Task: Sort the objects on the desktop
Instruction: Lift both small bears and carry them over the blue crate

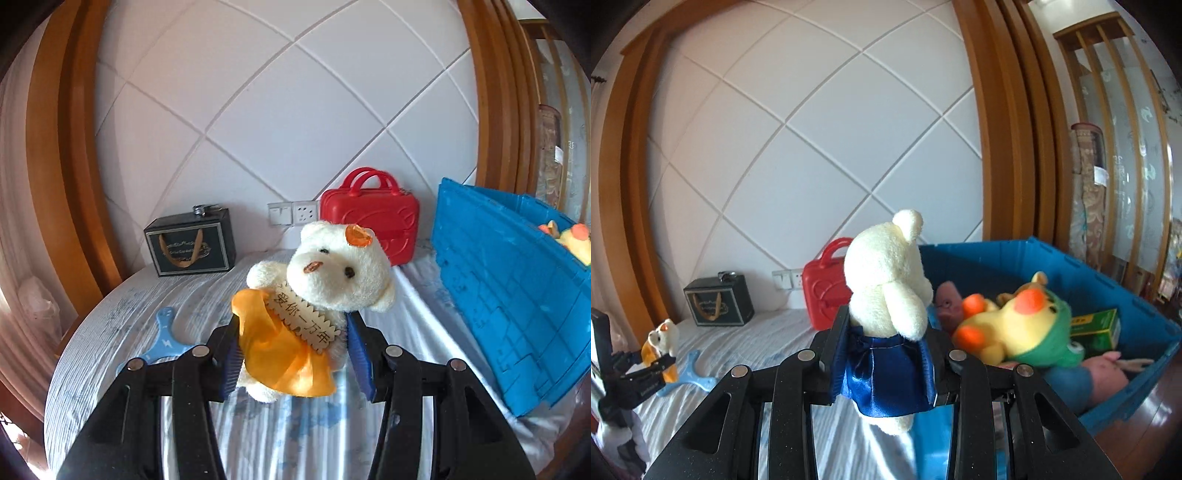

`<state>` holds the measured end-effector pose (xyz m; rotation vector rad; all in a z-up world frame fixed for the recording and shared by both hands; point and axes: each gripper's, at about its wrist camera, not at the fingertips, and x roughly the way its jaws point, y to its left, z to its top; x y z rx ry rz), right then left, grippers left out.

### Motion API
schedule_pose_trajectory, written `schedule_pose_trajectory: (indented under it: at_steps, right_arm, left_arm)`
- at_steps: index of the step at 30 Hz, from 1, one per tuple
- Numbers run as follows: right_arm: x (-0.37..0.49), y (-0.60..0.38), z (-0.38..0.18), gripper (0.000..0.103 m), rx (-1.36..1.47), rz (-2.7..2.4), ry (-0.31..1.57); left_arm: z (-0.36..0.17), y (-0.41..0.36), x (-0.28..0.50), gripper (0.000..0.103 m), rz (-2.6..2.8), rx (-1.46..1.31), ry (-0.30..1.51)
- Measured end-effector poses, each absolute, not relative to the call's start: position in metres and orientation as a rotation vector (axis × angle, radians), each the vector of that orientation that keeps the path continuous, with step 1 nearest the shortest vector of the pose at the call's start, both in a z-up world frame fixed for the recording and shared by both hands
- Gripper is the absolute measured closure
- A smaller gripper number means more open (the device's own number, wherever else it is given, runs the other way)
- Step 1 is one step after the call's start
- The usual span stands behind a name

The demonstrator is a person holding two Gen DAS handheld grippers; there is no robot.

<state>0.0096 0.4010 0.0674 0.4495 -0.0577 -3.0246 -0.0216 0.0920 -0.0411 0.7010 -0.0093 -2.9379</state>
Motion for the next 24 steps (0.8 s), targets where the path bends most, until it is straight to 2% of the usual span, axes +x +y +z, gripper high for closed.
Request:
schedule_pose_trajectory:
  at_steps: [7,14,24]
  right_arm:
    - [0.045,0.537,0.079,0.071,0.334,-3.085,-0.003]
    - [0.052,0.621,0.07,0.071,0.369,-3.142,-0.048]
    - [0.031,0.652,0.054,0.071,0.402,-3.146,-0.027]
  left_arm:
    - [0.003,0.251,-0.011,0.054,-3.069,0.552,0.004]
    - [0.038,0.383,-0.01,0.054,-3.243,0.523,-0.1]
    - [0.025,0.472,-0.022,0.054,-3.312,0.657,-0.177]
